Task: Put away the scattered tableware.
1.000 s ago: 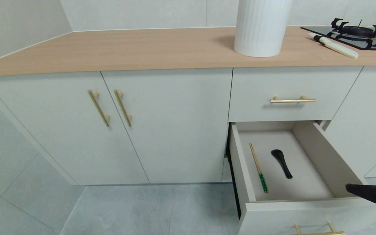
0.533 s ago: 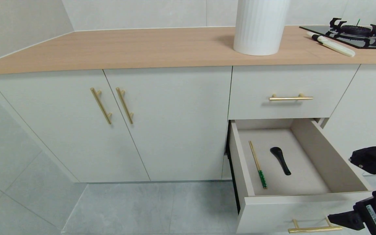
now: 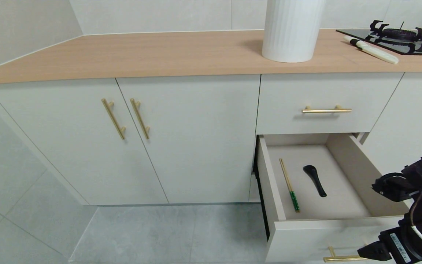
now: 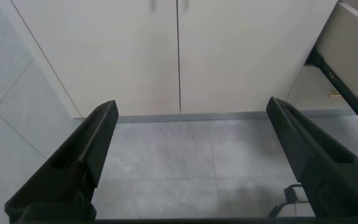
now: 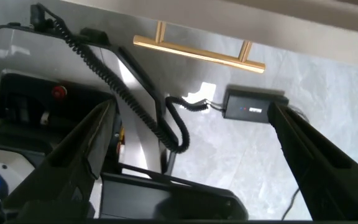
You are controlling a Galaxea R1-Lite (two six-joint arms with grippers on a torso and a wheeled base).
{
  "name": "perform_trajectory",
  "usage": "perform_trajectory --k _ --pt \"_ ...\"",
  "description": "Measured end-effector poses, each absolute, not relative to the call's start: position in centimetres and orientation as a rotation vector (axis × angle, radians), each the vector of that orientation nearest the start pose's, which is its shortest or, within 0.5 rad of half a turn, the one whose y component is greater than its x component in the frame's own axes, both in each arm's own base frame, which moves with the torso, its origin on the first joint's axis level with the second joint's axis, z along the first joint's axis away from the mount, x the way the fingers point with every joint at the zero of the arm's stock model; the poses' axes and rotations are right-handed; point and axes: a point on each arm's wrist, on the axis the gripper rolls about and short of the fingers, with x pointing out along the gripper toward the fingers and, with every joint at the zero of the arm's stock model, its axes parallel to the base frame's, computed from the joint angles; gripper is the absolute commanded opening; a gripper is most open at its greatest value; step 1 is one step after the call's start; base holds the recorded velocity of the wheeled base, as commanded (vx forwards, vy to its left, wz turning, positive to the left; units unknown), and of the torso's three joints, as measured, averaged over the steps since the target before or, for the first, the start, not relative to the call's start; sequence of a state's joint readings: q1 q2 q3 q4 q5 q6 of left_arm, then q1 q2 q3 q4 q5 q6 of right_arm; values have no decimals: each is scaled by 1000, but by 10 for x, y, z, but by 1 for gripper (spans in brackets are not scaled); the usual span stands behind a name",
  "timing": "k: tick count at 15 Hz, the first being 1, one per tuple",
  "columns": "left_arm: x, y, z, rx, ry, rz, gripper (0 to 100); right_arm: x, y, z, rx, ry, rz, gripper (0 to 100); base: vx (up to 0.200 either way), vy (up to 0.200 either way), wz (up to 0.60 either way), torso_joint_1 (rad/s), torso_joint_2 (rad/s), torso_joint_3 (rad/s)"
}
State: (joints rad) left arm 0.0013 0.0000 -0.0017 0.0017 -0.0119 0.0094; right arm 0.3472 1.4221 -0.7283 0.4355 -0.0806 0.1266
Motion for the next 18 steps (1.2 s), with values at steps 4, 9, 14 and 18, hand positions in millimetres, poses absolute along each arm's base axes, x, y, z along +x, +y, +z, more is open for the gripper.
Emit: perform_trajectory --k 4,9,14,18 --pt "-23 0 76 9 0 -11 100 181 63 141 -133 1130 151 100 0 0 0 0 0 0" --pt "-23 0 76 9 0 -11 100 198 67 126 -131 1045 116 100 0 0 0 0 0 0" --pt "-23 0 76 9 0 -11 100 212 70 114 -138 1041 85 100 0 0 0 0 0 0" --pt "-23 0 76 9 0 -11 100 235 71 119 -113 954 71 100 0 0 0 0 0 0"
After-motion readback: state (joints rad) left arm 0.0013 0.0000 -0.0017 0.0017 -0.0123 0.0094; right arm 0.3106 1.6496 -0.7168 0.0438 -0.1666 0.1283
